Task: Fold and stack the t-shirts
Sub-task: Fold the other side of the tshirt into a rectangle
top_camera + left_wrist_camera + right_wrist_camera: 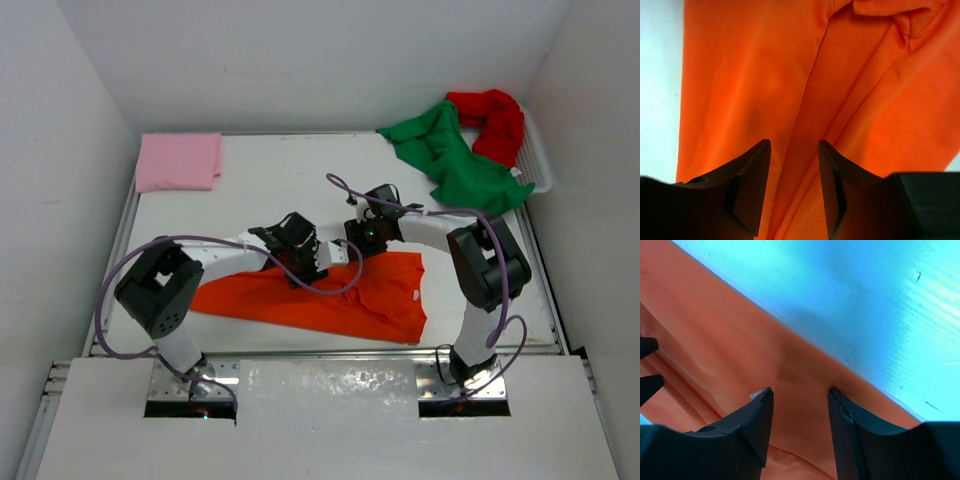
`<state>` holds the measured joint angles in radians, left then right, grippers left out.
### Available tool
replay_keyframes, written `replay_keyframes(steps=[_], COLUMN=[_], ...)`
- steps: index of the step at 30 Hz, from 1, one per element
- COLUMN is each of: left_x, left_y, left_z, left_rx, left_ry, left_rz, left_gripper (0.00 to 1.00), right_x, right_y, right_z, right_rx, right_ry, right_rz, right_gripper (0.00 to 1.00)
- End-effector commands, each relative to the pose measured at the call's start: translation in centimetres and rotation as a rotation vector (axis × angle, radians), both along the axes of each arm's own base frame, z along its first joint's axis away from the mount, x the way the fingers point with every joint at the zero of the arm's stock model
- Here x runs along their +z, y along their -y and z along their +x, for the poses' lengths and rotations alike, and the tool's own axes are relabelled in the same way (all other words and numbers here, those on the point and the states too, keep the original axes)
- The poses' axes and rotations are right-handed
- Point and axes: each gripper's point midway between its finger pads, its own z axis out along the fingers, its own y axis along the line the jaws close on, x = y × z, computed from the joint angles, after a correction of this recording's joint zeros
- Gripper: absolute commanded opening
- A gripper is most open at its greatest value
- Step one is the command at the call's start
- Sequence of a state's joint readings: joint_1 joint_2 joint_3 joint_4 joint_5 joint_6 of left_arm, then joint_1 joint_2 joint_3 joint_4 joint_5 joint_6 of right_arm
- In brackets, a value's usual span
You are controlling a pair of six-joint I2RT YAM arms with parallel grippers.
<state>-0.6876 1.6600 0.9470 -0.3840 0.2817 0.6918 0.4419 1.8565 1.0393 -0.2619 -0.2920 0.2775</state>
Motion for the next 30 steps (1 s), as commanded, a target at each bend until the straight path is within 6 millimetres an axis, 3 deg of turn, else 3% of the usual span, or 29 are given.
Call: replay_keyframes(steps=[1,5,9,13,17,21,25,27,30], left_x=[0.4,0.1,0.8,-0.1,-1.2,-1.8,-0.8,-0.2,0.4], left_y=[1.3,1.0,1.6,1.8,1.7,1.3,1.6,1.9,2.1], left_z=[1.0,1.6,2.3,2.1,1.4,1.9,2.0,1.6,1.3], left_rx=[-0.021,0.015,0.031,0.004,-0.014,0.003,0.010,-0.002,-0.013], left_ry=[0.079,0.125,0.163,0.161,0.129,0.144,0.153,0.137,0.121], left_rz=[-0.012,0.010,0.013,0.029,0.040,0.069,0.048,0.033,0.025], left_gripper=[0.41,0.40,0.38,0.38,0.38,0.36,0.09,0.06,0.04], right_x=[-0.3,0.3,3.4,5.7,6.2,6.3,4.9,4.1,2.7], right_y=[0.7,0.9,-0.1,-0.3,0.0,1.5,6.4,7.8,8.1], right_z=[1.0,0.7,1.2,1.6,1.2,1.1,1.8,1.5,1.0], right_rx=[0.015,0.052,0.075,0.079,0.084,0.055,-0.034,-0.005,0.017], right_ry=[0.060,0.071,0.128,0.173,0.172,0.172,0.188,0.178,0.155], right_rz=[-0.051,-0.058,0.003,0.023,0.012,-0.042,-0.279,-0.359,-0.381], right_gripper=[0.47,0.45,0.43,0.43,0.44,0.46,0.48,0.51,0.52])
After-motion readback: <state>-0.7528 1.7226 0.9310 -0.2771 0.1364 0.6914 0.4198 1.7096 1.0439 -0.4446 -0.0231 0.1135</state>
